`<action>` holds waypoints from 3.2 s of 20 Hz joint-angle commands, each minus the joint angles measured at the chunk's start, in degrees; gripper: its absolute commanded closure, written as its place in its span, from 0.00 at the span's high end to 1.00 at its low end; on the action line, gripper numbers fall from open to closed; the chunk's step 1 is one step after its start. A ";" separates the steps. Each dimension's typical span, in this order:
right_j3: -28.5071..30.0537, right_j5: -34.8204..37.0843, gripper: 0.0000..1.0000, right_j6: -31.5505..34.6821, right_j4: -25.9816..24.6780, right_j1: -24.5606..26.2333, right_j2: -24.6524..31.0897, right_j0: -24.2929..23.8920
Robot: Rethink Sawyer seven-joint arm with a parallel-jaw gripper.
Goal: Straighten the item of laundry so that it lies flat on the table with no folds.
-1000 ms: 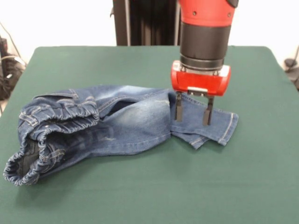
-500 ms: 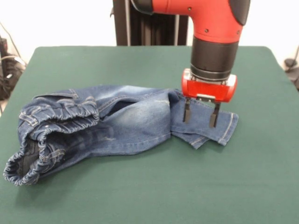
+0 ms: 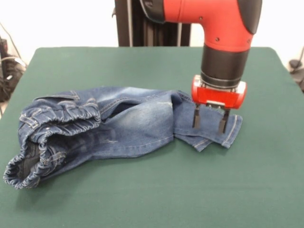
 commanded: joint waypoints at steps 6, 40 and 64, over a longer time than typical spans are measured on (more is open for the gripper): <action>-8.44 -8.19 1.00 12.44 6.79 13.17 -1.00 3.59; -0.19 6.22 0.00 9.21 12.27 -6.98 -1.32 7.05; -1.86 2.57 0.00 12.85 19.72 -4.87 0.08 10.64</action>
